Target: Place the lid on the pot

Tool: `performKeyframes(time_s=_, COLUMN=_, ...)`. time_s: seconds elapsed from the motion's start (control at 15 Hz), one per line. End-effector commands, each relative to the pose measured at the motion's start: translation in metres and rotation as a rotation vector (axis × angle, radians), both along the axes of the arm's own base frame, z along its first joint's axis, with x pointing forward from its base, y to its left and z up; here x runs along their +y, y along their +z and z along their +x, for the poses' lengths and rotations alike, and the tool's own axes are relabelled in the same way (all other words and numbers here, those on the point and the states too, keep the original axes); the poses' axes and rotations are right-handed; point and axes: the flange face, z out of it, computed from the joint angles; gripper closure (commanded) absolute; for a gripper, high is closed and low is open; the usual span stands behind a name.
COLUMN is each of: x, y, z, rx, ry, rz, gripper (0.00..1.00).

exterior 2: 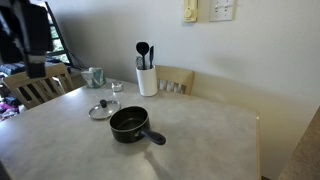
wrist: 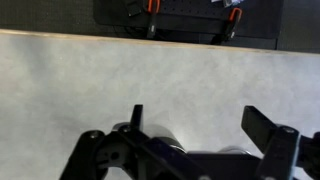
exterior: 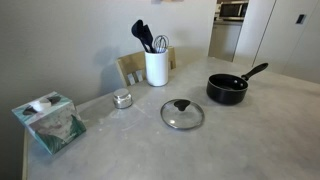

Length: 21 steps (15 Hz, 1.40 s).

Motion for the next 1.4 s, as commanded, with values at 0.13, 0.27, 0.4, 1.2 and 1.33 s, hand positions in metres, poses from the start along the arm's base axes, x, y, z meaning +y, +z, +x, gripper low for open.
performKeyframes(time_s=0.13, x=0.023, y=-0.057, z=0.082, rx=0.059, ry=0.306, rz=0.0, gripper=0.0)
performKeyframes(time_s=0.27, x=0.027, y=-0.048, z=0.063, rx=0.051, ry=0.231, rz=0.001, gripper=0.0)
performKeyframes(time_s=0.4, x=0.028, y=-0.051, z=0.064, rx=0.059, ry=0.227, rz=-0.001, gripper=0.0)
performKeyframes(time_s=1.2, x=-0.062, y=-0.091, z=0.101, rx=-0.236, ry=0.601, rz=-0.097, gripper=0.0)
performKeyframes(time_s=1.33, x=-0.053, y=-0.08, z=0.092, rx=-0.213, ry=0.527, rz=-0.106, gripper=0.0)
